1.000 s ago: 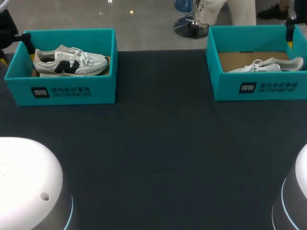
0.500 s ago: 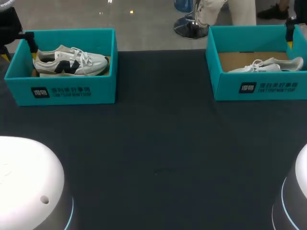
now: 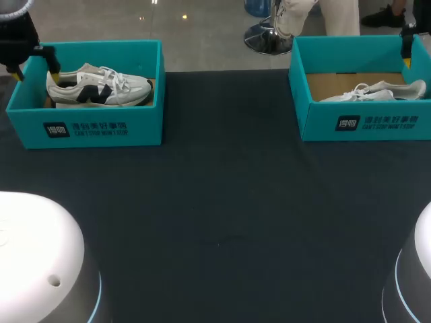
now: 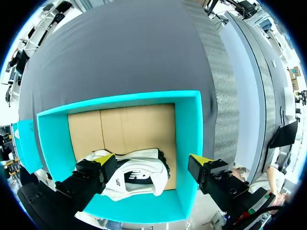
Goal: Take the shoe out of the shoebox, open the shoe tongue, remove and reinsert the insole, then place the shoe into the shoebox
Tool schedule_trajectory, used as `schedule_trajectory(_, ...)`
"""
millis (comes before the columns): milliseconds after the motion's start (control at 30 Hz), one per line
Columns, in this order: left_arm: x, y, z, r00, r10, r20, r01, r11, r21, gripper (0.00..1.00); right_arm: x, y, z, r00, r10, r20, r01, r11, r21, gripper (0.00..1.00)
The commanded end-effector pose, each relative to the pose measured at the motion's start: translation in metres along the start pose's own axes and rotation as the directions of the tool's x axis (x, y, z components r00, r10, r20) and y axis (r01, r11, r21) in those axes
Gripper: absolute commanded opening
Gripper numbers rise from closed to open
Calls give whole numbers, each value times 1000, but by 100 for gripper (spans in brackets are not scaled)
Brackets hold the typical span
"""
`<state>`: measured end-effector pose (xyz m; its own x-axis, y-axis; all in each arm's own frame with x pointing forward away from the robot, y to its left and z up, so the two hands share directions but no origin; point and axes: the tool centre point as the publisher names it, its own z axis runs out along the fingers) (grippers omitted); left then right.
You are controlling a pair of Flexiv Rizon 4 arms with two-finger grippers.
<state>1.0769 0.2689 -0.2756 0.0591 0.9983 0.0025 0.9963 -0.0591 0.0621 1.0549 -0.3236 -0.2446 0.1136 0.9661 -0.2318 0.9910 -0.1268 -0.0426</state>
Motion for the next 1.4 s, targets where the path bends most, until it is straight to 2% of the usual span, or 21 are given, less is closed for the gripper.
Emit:
schedule_trajectory(33,1,35,20,1000,-14,-11,15,999,51,100,0,2,0,1000,1,0,-1,1000,4,100)
schedule_trajectory(267,7,66,35,999,-50,-12,51,995,90,100,0,2,0,1000,1,0,-1,1000,4,100)
schedule_trajectory(533,13,83,48,998,-65,-25,67,990,121,100,0,2,0,1000,1,0,-1,1000,4,100)
schedule_trajectory(1400,10,71,80,997,-76,-27,79,984,158,100,0,2,0,1000,1,0,-1,1000,4,100)
